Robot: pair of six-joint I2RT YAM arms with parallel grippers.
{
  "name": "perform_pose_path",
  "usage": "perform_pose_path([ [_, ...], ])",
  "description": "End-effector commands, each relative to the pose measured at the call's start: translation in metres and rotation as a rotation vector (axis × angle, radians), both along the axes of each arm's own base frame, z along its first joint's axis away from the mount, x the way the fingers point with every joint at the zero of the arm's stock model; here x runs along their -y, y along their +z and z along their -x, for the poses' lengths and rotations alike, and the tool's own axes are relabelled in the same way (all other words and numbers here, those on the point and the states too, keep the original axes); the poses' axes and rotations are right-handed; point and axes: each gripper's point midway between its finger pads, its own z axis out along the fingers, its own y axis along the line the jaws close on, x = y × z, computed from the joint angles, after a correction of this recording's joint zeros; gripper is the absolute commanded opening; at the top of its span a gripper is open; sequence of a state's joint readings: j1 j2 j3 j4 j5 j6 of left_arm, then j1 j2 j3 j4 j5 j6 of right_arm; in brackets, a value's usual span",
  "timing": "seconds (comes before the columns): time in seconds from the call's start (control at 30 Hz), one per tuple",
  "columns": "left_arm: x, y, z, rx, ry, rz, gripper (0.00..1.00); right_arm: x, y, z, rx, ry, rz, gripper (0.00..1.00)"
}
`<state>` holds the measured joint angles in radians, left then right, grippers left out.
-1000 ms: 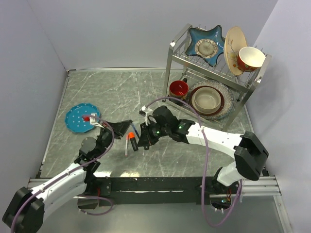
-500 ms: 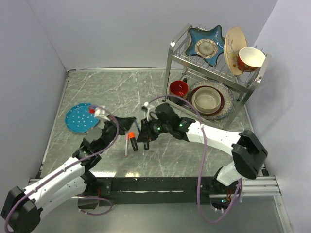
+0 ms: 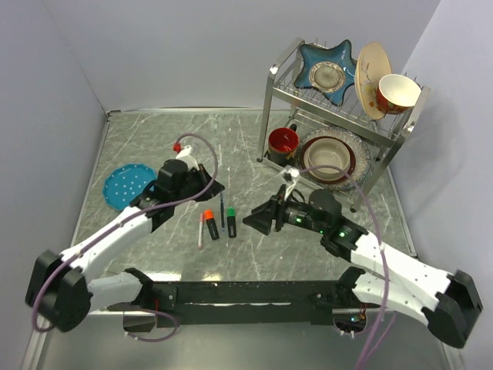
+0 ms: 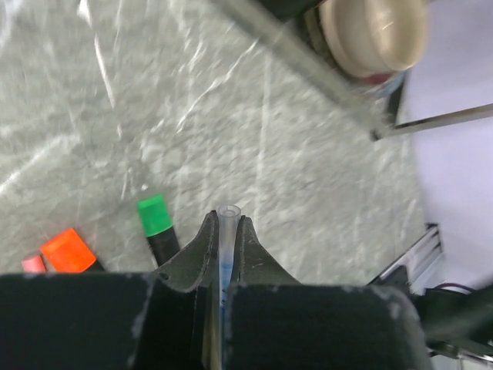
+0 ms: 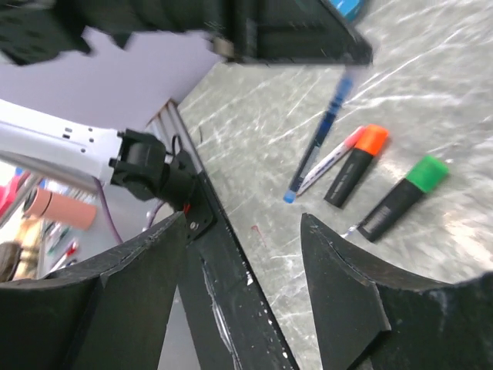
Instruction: Insert the pens into the pen caps
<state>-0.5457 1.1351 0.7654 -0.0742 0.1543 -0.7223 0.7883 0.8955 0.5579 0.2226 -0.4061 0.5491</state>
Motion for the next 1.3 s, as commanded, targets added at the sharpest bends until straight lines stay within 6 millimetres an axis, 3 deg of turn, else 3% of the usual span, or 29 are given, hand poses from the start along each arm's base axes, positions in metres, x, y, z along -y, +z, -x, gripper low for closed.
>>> perform_pose_path([
  [0.0,0.015,-0.020,-0.006,-0.036,-0.051,0.019,0.01,0.022,0.017,-0.004,0.056,-0.113,-0.026,0.70],
  [0.23,0.009,-0.083,-0.024,-0.135,0.054,-0.049,0.01,0.035,0.023,-0.002,0.081,-0.146,-0.006,0.70],
  [0.53,0.006,-0.129,-0.028,-0.214,0.074,-0.112,0.04,0.035,0.024,0.000,0.065,-0.143,-0.013,0.71],
  [0.63,0.000,-0.138,-0.028,-0.245,0.094,-0.151,0.11,0.034,0.025,-0.001,0.061,-0.148,-0.005,0.71],
  [0.77,-0.003,-0.132,-0.024,-0.253,0.091,-0.167,0.35,0.036,0.031,-0.002,0.073,-0.142,0.046,0.72],
  [0.87,-0.004,-0.106,-0.025,-0.205,0.090,-0.155,0.49,0.040,0.039,-0.004,0.072,-0.162,0.077,0.78],
  [0.93,-0.002,-0.074,-0.026,-0.141,0.061,-0.140,0.57,0.043,0.044,-0.007,0.077,-0.187,0.082,0.85],
  [0.97,-0.001,-0.060,-0.027,-0.110,0.047,-0.134,0.72,0.046,0.046,-0.009,0.080,-0.204,0.090,0.87],
  [1.03,0.004,-0.020,-0.023,-0.001,-0.021,-0.110,0.87,0.054,0.050,-0.018,0.088,-0.270,0.103,0.90],
  [1.07,0.004,-0.008,-0.021,0.032,-0.038,-0.105,0.99,0.057,0.055,-0.020,0.089,-0.291,0.108,0.91],
  [1.13,0.006,0.032,-0.009,0.149,-0.104,-0.065,0.99,0.064,0.063,-0.026,0.088,-0.344,0.116,1.00],
  [1.27,-0.001,0.100,0.026,0.392,-0.194,0.020,0.99,0.075,0.080,-0.030,0.097,-0.417,0.081,1.00],
])
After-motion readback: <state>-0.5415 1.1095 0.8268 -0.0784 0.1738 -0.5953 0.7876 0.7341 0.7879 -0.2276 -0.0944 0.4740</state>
